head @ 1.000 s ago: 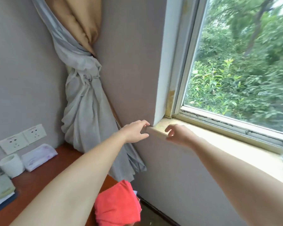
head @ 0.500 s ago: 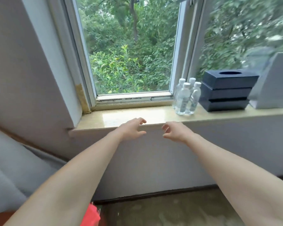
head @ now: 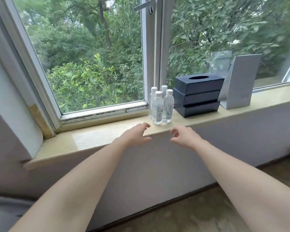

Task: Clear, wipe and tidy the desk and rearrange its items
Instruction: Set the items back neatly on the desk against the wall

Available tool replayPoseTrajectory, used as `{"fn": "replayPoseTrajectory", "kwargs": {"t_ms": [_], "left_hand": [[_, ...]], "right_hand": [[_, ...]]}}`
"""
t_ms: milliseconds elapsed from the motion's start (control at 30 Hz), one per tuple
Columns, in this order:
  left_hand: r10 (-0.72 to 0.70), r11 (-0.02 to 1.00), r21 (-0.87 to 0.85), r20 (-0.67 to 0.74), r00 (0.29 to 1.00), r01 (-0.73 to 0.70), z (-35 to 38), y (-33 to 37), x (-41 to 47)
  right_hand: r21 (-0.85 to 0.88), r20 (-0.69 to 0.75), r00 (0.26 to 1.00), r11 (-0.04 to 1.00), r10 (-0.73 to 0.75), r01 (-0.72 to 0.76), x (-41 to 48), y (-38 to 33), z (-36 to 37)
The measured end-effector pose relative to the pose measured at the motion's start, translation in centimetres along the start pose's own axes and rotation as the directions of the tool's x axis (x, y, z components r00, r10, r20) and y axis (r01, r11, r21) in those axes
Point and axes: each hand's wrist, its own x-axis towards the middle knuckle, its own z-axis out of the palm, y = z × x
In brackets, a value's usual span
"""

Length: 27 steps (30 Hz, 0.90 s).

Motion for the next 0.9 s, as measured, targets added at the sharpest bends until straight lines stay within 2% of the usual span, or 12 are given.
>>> {"fn": "replayPoseTrajectory", "kwargs": {"t_ms": [367, 633, 900], "left_hand": [[-0.186, 0.975, -0.140, -0.101, 0.977, 0.171, 0.3, 0.3, 11.0], [-0.332, 0.913, -0.296, -0.146, 0.932, 0.279, 1.7, 0.7, 16.6], [-0.400, 0.834, -0.465, -0.136, 0.906, 0.298, 2.3, 1.3, 19.2]], "right_hand": [[0.048, 0.002, 1.000, 0.999, -0.011, 0.011, 12.0, 3.9, -2.8], [0.214, 0.020, 0.996, 0.974, -0.083, 0.077, 18.4, 6.0, -3.7], [0.400, 0.056, 0.988, 0.910, -0.142, 0.109, 21.7, 6.6, -3.0]]}}
